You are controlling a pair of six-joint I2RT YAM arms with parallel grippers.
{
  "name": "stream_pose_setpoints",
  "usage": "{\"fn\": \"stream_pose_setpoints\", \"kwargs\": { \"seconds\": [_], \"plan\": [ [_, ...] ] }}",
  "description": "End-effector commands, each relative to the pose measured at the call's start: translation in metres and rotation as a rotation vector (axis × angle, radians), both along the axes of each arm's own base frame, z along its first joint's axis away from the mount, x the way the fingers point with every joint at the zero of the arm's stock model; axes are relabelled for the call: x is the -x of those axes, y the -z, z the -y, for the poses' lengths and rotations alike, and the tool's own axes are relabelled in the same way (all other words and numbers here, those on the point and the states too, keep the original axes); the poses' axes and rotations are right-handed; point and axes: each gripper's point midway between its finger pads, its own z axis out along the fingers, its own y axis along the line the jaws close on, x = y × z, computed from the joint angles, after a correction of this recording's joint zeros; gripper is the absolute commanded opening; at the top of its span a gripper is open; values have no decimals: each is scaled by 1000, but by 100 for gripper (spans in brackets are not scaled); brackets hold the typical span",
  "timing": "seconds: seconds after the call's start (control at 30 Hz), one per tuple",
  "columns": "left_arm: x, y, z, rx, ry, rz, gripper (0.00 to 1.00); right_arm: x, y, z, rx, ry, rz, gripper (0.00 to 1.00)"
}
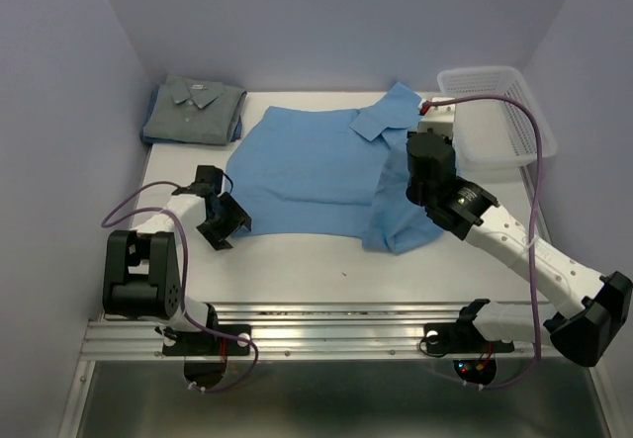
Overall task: Fold and stack the long sleeve shirts
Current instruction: Fold the shirt
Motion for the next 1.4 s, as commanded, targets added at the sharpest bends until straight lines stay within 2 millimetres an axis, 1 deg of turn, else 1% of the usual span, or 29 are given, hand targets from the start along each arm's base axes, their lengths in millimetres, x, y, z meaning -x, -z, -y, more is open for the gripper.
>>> {"fn": "stream_pose_setpoints", "kwargs": {
  "seconds": [0.0,0.07,0.1,0.13,0.23,0.27,0.33,0.37,0.4,0.47,0.53,0.57,0.6,0.63,0.67,0.7,0.73,0.77,0.8,0.83,0.9,0.93,1.03,1.1,1.2,1.23,1.3,1.33,1.37],
  "plan": [
    [-10,9,-7,-57,-61,-10,73,-3,-27,-13,-132,-83,80,1],
    [-15,14,-13,-95,-77,-23,72,-5,-22,-18,-131,-104,67,1],
    [-17,14,-15,-106,-80,-28,68,-6,-21,-19,-133,-108,63,1],
    [-23,11,-16,-113,-85,-21,66,-7,-19,-17,-130,-104,53,1],
    [-30,11,-19,-137,-98,-22,64,-8,-16,-19,-128,-108,43,1],
    [-30,13,-21,-147,-105,-30,61,-8,-16,-19,-130,-109,43,1],
    [-32,14,-19,-142,-95,-35,46,-8,-15,-20,-135,-111,41,1],
    [-32,16,-18,-138,-89,-39,34,-8,-15,-20,-136,-109,42,1],
    [-31,17,-17,-133,-84,-46,1,-7,-16,-19,-138,-105,45,1],
    [-31,16,-13,-116,-61,-41,0,-8,-19,-14,-140,-85,53,1],
    [-29,7,-11,-109,-41,-29,0,-5,-26,-9,-140,-74,66,1],
    [-27,-1,-12,-110,-38,-14,0,-2,-35,-7,-153,-77,78,1],
    [-25,-5,-12,-113,-37,-10,0,1,-39,-7,-172,-82,82,1],
    [-17,-8,-13,-116,-35,-25,0,10,-45,1,-181,-84,82,1],
    [-15,-15,-13,-112,-28,-8,0,15,-48,3,-191,-92,83,1],
    [-12,-18,-13,-108,-25,-6,0,21,-54,4,-219,-115,88,1],
    [-8,-21,-12,-101,-23,-8,0,29,-50,7,-209,-131,53,1],
    [0,-24,-11,-95,-14,-12,0,41,-61,6,-252,-194,66,1],
    [8,-25,-7,-67,-8,-30,0,50,-56,9,-248,-213,28,1],
    [10,-27,-6,-62,-10,-26,0,63,-63,15,-273,-238,41,1],
    [14,-36,-2,-35,-7,0,0,77,-66,16,-295,-297,28,1],
    [19,-38,-1,-31,-6,-9,0,86,-66,21,-289,-304,12,1],
    [27,-48,-3,-33,-16,6,0,105,-76,30,-322,-331,10,1],
    [26,-52,-3,-28,-24,30,0,107,-78,34,-311,-325,15,1],
    [22,-50,3,1,-8,23,0,98,-78,32,-294,-303,24,1],
    [18,-50,5,7,-2,30,0,89,-80,30,-283,-281,39,1],
    [13,-48,6,8,-2,32,0,78,-82,31,-267,-229,57,1],
    [5,-50,8,13,-1,54,0,64,-81,34,-239,-141,62,1],
    [1,-48,9,17,1,51,0,58,-82,36,-223,-96,62,1]
  ]
}}
